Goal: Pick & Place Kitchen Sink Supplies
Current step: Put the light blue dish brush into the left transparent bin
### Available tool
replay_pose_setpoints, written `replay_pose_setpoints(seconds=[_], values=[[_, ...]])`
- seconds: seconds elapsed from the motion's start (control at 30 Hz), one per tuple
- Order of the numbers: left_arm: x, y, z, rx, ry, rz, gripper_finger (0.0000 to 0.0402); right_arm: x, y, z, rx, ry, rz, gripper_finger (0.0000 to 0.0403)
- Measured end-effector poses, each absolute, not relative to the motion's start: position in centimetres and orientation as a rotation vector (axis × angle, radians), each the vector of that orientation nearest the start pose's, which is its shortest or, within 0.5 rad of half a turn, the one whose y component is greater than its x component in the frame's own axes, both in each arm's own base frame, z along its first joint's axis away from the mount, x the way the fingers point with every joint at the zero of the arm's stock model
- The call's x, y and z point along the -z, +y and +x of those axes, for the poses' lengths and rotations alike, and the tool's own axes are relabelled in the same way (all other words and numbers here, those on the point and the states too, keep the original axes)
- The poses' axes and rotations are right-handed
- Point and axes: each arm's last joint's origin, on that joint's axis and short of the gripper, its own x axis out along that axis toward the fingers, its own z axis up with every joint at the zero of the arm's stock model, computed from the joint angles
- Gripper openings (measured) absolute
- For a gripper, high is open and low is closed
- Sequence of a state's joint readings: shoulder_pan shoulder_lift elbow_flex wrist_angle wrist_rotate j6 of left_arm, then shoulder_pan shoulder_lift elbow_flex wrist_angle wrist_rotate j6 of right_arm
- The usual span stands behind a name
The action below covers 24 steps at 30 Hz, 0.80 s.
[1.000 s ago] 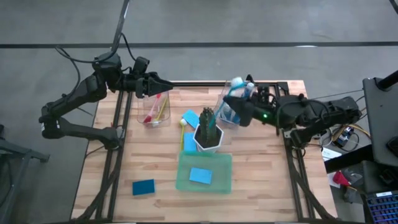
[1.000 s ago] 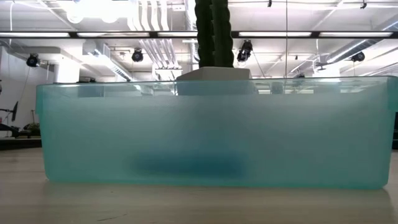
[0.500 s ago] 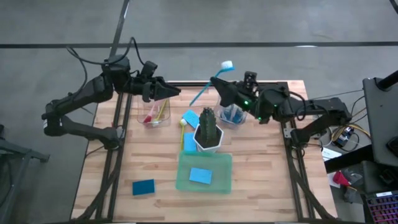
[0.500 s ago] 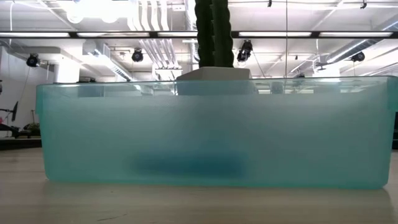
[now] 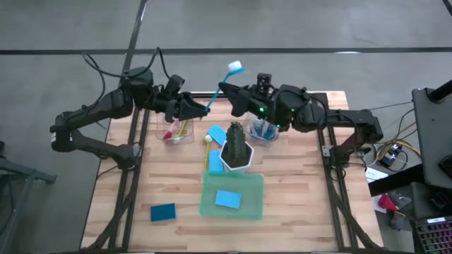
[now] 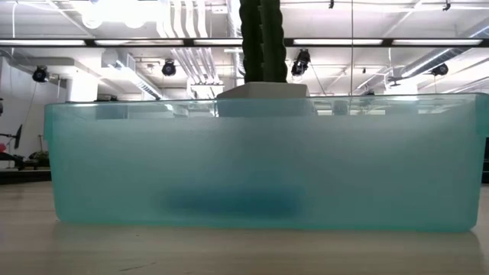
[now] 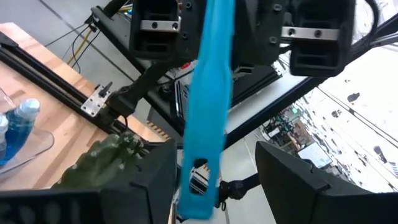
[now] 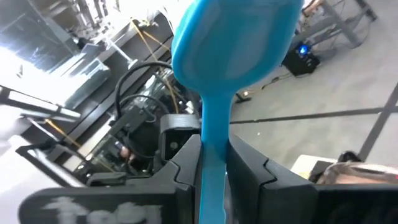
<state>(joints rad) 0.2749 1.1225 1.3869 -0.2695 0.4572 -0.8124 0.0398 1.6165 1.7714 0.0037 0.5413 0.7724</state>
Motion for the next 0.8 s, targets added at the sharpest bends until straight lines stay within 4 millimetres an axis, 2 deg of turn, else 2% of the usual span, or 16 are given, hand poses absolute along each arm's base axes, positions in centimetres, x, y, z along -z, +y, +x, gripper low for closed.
replay_pose_setpoints(seconds=[0.3, 0.4, 0.5, 0.73, 0.8], values=[[-46.3, 4.8, 21.5, 0.161, 0.075, -0.809, 0.0208, -49.0, -0.1, 36.1, 0.395, -0.302, 0.804, 0.0052], [-46.2, 4.8, 21.5, 0.16, 0.081, -0.81, 0.0197, -49.1, -0.1, 36.3, 0.399, -0.286, 0.8, 0.0052], [-46.2, 4.8, 21.5, 0.162, 0.084, -0.81, 0.017, -49.1, -0.1, 36.2, 0.401, -0.281, 0.798, 0.0052], [-46.3, 4.7, 21.5, 0.168, 0.077, -0.773, 0.0074, -49.0, -0.2, 36.3, 0.401, -0.277, 0.798, 0.0052], [-46.3, 4.7, 21.5, 0.169, 0.076, -0.768, 0.0068, -49.0, -0.2, 36.3, 0.4, -0.277, 0.798, 0.0052]])
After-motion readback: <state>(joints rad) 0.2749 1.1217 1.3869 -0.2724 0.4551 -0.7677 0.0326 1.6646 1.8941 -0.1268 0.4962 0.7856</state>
